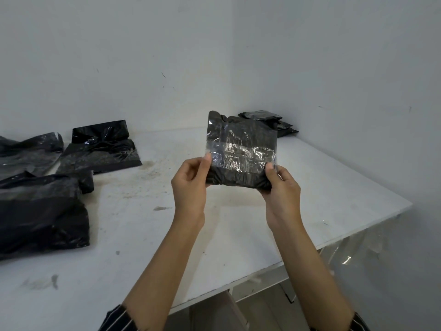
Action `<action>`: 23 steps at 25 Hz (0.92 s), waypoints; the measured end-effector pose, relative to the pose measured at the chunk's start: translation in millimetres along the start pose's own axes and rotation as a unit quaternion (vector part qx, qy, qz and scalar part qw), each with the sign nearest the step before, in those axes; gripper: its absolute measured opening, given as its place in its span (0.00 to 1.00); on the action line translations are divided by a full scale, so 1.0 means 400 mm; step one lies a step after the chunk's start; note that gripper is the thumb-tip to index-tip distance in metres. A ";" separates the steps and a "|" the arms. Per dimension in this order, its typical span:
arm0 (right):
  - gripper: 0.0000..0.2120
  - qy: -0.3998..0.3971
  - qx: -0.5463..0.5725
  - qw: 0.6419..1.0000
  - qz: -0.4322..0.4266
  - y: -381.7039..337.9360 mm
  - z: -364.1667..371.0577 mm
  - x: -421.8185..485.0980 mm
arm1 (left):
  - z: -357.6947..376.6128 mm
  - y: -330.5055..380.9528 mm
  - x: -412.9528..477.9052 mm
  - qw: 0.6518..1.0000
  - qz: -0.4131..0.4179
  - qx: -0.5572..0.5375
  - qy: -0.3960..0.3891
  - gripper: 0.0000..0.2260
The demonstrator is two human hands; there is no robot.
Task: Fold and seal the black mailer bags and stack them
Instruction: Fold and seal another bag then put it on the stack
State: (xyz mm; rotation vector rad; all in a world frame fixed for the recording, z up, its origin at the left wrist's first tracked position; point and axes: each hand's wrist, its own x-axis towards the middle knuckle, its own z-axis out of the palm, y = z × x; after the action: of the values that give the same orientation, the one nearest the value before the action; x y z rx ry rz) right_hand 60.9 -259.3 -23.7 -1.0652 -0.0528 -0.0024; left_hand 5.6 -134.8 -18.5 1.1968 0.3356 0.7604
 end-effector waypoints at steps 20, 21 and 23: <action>0.06 0.041 -0.026 0.996 -0.069 0.040 0.041 -0.044 | 0.025 -0.037 -0.022 0.918 0.260 0.296 0.054 0.20; 0.06 0.037 -0.030 0.997 -0.067 0.042 0.038 -0.043 | 0.023 -0.032 -0.018 0.924 0.234 0.297 0.058 0.20; 0.07 0.025 -0.043 0.997 -0.055 0.043 0.034 -0.042 | 0.014 -0.019 -0.006 0.945 0.184 0.264 0.053 0.19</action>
State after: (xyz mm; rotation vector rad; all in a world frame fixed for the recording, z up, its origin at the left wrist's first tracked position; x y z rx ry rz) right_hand 43.9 -239.3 -33.1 -1.1463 -0.0662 -0.1312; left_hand 9.9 -141.7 -23.7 1.7594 0.4255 1.1042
